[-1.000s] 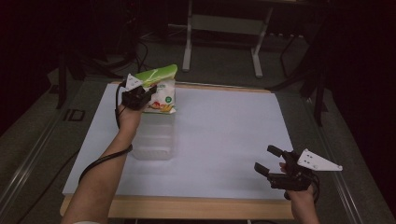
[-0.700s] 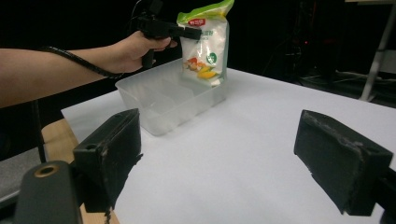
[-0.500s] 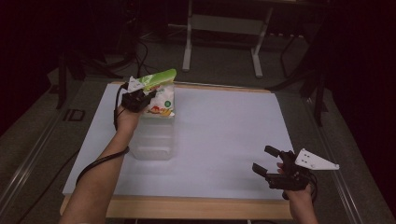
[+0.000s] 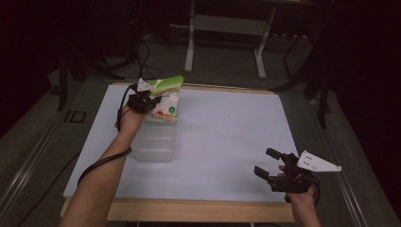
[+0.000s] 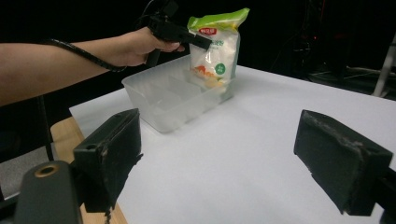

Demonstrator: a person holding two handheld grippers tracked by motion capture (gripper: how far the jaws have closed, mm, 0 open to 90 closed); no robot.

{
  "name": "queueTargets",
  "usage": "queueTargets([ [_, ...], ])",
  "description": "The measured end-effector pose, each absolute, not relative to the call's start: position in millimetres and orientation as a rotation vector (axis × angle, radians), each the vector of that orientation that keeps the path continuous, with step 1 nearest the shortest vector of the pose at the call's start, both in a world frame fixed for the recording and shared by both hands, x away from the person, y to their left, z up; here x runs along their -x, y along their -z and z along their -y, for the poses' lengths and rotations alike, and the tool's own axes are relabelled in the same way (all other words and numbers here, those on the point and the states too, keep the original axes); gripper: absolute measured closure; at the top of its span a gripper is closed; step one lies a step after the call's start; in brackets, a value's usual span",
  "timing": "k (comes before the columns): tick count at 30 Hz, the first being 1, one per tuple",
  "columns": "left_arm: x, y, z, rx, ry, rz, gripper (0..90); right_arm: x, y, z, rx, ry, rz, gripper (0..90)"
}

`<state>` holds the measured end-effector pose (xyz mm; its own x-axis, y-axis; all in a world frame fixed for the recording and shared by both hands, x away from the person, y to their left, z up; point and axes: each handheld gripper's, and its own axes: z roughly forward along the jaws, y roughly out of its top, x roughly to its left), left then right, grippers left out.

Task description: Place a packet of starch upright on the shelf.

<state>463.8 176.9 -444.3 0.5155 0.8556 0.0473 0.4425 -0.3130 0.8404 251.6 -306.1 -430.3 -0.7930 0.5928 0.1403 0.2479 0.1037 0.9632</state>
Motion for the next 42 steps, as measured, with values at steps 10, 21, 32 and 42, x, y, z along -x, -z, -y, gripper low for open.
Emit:
queueTargets([
  [10, -463, 446, -173, -1.978, -0.611, -1.117, 71.5, -251, 430, 307, -0.830, -1.745, -2.098, 14.8],
  [21, -457, 439, -175, -1.845, -0.527, -1.188, 13.1, -250, 428, 309, -0.838, -1.745, -2.088, 14.9],
  [32, -435, 425, -188, -1.776, -0.616, -1.223, 1.1, -251, 430, 307, -0.838, -1.736, -2.100, 14.9],
  [42, -413, 430, -190, -1.789, -0.618, -1.184, 1.1, -252, 432, 305, -0.839, -1.736, -2.110, 14.9],
])
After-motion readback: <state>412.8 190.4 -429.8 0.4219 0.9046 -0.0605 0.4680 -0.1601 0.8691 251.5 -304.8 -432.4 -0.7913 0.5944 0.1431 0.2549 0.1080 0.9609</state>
